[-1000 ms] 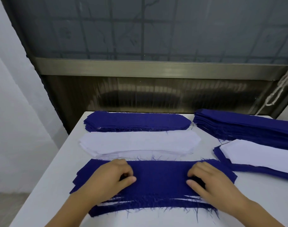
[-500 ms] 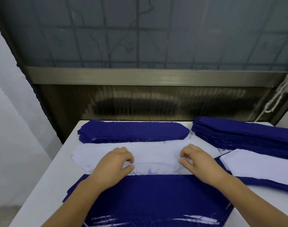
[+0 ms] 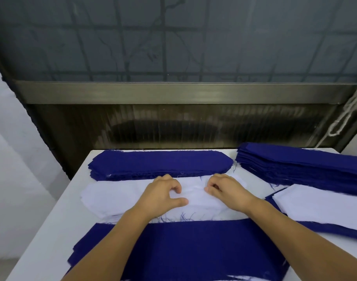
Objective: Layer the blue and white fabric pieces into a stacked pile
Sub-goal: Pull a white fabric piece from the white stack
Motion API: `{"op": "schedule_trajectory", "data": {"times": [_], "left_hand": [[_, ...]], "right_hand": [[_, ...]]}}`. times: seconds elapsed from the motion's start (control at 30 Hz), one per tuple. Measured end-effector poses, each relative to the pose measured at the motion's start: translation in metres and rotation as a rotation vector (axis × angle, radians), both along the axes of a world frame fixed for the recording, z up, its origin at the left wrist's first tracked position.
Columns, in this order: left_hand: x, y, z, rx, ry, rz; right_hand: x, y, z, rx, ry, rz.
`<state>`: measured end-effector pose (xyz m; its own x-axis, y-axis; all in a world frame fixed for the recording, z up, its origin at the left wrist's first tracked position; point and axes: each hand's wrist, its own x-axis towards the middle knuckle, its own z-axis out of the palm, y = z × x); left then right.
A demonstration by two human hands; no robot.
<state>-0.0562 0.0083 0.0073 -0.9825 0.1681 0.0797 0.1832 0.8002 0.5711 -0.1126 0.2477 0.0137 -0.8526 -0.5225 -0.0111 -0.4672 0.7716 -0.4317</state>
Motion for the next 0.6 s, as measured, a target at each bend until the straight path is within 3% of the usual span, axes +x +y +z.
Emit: {"op": "schedule_trajectory", "data": {"times": [0.27, 0.37, 0.5, 0.6], "left_hand": [[-0.006, 0.006, 0.004, -0.150, 0.052, 0.027], [-0.009, 0.009, 0.004, -0.183, 0.092, 0.065], [-0.013, 0.014, 0.000, -0.244, 0.145, 0.107], [-0.013, 0.013, -0.003, -0.253, 0.140, 0.121]], "right_hand": [[-0.008, -0.010, 0.004, -0.020, -0.120, -0.155], [-0.004, -0.008, 0.006, -0.069, -0.141, -0.123], [0.006, -0.010, 0.006, 0.179, 0.011, -0.027], [0.009, -0.011, 0.004, 0.156, 0.079, -0.059]]}}
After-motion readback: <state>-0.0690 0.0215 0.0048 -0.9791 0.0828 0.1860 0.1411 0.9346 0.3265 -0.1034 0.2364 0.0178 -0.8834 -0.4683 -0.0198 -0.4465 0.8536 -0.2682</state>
